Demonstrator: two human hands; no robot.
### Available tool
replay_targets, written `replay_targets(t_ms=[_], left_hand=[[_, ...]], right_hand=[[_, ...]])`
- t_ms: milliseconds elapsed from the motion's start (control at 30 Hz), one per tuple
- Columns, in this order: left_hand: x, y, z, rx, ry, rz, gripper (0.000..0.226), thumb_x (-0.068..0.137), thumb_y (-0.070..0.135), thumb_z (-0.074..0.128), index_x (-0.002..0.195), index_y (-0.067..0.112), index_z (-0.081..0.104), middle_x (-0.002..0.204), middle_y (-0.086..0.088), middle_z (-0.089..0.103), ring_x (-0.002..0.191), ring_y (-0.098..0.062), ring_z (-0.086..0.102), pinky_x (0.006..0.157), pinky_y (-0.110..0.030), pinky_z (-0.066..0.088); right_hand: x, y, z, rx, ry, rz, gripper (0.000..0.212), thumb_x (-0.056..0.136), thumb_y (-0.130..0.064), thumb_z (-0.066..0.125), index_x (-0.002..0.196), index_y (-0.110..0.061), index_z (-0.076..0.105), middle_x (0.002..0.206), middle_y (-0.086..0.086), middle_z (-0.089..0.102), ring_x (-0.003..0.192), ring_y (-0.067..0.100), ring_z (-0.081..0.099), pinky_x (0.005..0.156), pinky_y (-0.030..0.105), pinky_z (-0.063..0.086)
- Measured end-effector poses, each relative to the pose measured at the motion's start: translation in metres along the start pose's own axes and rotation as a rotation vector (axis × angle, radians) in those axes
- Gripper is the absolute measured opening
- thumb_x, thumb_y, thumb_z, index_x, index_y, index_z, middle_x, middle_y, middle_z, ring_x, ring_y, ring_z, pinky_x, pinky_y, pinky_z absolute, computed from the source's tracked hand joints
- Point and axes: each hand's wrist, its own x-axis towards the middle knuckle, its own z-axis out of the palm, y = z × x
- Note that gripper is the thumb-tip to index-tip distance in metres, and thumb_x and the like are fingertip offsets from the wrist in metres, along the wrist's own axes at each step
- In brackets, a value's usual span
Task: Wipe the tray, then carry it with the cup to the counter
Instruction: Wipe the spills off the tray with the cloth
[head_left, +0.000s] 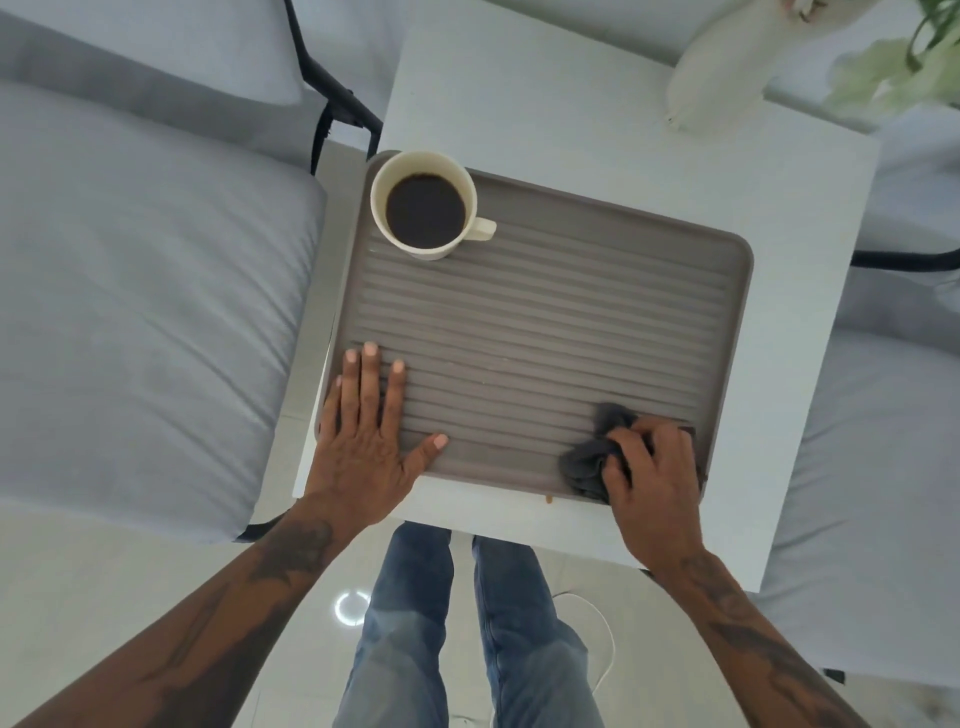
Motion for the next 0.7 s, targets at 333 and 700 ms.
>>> replay_targets(t_ms=[333,700], left_hand=[[0.001,-0.004,0.003,-0.002,-0.028,0.031,0.094,0.091,0.072,0.013,0.156,0.005,0.008,0.164,-0.023,-0.002,0.152,-0.037,-0.001,0.123,-0.045,0.000],[0.000,-0.002,0.000,-0.007,-0.002,0.011,0.094,0.091,0.071,0.024,0.157,0.006,0.009,0.164,-0.022,0.000,0.153,-0.036,-0.001,0.123,-0.046,0.003]], right_hand=[[0.021,-0.121,0.036,0.104,-0.103,-0.311,0.030,0.083,-0.024,0.059,0.113,-0.021,0.064,0.112,0.005,0.056,0.097,0.023,0.046,0.082,0.037,0.045],[-0.007,-0.002,0.001,-0.013,-0.048,0.012,0.024,0.081,-0.016,0.057,0.103,-0.014,0.066,0.104,0.007,0.054,0.093,0.025,0.043,0.078,0.040,0.045]])
